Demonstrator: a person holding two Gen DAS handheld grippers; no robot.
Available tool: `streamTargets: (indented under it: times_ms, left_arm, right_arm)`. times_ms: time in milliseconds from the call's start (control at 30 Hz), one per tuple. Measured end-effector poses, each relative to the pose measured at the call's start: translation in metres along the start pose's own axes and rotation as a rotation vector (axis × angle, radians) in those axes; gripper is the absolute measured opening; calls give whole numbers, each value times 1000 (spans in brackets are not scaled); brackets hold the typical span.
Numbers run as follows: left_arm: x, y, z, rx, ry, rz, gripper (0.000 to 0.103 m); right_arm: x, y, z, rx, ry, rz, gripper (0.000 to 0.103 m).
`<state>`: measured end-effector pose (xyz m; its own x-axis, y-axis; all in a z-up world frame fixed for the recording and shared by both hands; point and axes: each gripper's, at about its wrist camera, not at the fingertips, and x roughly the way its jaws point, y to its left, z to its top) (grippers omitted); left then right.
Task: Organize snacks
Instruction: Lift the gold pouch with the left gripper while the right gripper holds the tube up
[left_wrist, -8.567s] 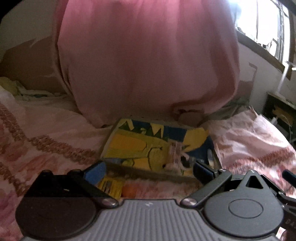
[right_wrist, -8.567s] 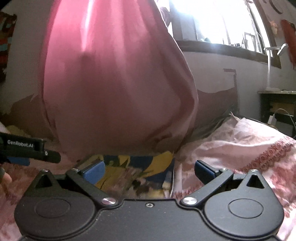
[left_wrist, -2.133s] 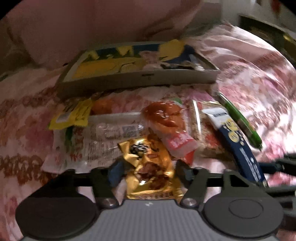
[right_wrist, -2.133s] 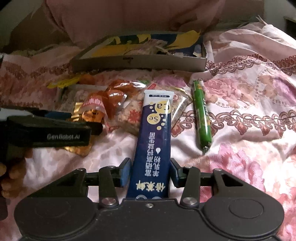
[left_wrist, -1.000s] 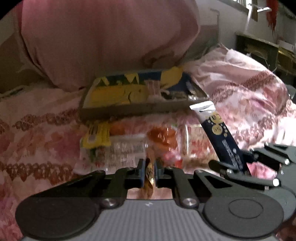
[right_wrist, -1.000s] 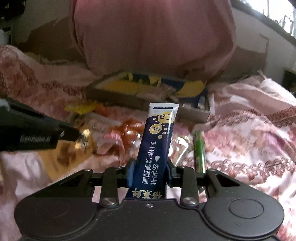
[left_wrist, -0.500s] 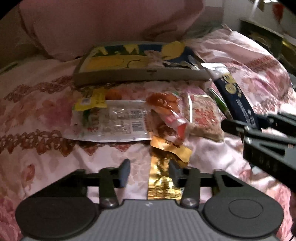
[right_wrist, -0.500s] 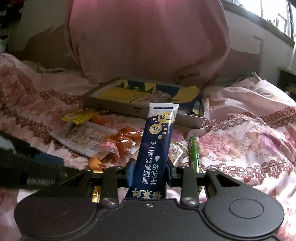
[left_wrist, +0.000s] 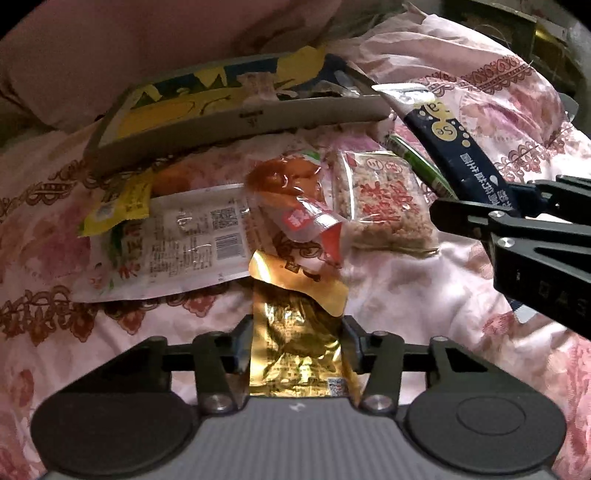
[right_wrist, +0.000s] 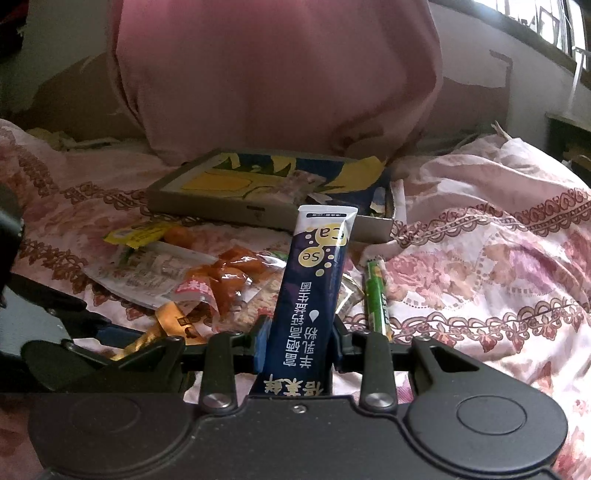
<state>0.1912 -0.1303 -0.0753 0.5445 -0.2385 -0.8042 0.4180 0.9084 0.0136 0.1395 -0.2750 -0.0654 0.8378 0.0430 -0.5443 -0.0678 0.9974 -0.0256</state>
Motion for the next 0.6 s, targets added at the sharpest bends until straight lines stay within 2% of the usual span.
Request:
streamTargets:
  times_ms: [100,233,433,467,533,600]
  left_arm:
    - [-5,3,1,-15,-6,7,41]
    - [-14,5,1,-19,-22,22,40]
    - [-38,7,14,-40,-101,22,40]
    - [-42,7,19,-42,-117,22,35]
    - [-48,7,29,-36,-145,20,19]
    - [-51,10,43,-52,-166,6,16]
  right_arm:
    - [0,0,0,6,-1,2,35]
    - [-1,1,1,-1,-5,6,35]
    - [-4,2,1,-6,-17,5,35]
    - [-5,1,2,-5,-21,5,35]
    - [-5,1,4,-2,-31,6,35]
    - [-5,-1,9,5,-42,8,35]
